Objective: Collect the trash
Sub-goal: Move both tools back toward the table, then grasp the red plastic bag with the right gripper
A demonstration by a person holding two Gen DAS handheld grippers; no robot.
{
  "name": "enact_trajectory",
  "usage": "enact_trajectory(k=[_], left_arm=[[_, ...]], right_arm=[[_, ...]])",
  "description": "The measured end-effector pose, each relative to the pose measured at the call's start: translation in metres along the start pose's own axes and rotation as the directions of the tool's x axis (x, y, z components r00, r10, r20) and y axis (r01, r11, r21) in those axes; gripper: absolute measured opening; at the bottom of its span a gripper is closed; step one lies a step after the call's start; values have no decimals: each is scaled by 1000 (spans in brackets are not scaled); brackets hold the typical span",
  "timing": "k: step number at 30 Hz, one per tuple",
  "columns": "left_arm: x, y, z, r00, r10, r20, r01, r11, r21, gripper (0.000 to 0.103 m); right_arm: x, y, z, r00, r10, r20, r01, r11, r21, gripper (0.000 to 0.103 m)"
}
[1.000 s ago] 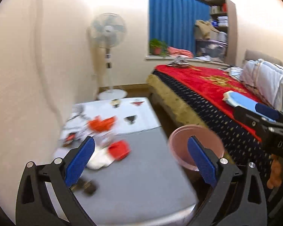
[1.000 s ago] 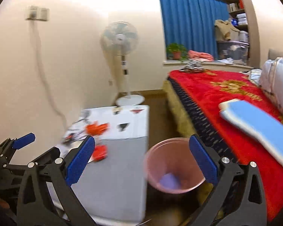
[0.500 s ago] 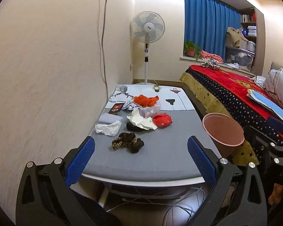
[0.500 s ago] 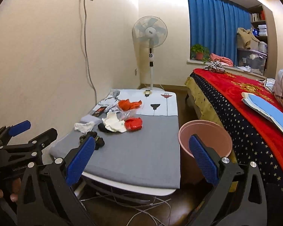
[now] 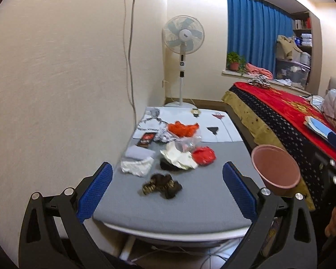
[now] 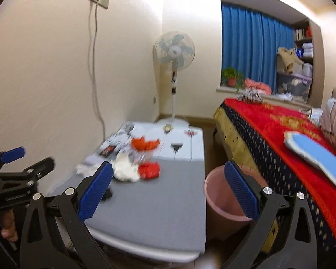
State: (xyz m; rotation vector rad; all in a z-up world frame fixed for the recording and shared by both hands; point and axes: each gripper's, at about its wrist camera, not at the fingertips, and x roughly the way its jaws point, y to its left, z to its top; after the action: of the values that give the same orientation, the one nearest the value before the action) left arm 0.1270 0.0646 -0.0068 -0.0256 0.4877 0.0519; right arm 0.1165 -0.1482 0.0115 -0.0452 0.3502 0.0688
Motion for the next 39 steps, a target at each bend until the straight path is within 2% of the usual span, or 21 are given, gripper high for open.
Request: enact_trajectory(k=[6, 10, 13, 17, 22, 28, 33, 39], left_arm=[[48, 14, 29, 997, 76, -7, -76, 997, -29, 95], [85, 22, 50, 995, 95, -39, -97, 994, -58, 95], [109, 27, 64, 994, 105, -35, -108, 991, -76, 95], [135, 33, 68, 991, 129, -22, -130, 987, -96, 95], [158, 43, 63, 986, 140, -89, -149, 983, -105, 95], [166, 53, 63, 980, 171, -101, -182, 977, -113, 95], [173, 56, 61, 978, 166, -126, -181, 976, -122, 95], [174, 55, 61, 977, 166, -132, -183, 975, -125, 95]], right_arm=[[81, 2, 19, 999, -27, 19, 26, 999, 31, 98], [153, 4, 14, 999, -22, -48, 24, 998, 50, 98], [210, 8, 1, 994, -5, -111, 11, 998, 54, 98], [258, 24, -25, 985, 11, -169, -4, 999, 44, 98], [292, 45, -48, 978, 18, -207, -16, 1000, 9, 98], [324, 53, -68, 961, 13, -278, -6, 1000, 26, 97], [341, 56, -74, 930, 13, -368, -8, 1000, 14, 96], [356, 50, -82, 896, 35, -443, -14, 999, 51, 94]])
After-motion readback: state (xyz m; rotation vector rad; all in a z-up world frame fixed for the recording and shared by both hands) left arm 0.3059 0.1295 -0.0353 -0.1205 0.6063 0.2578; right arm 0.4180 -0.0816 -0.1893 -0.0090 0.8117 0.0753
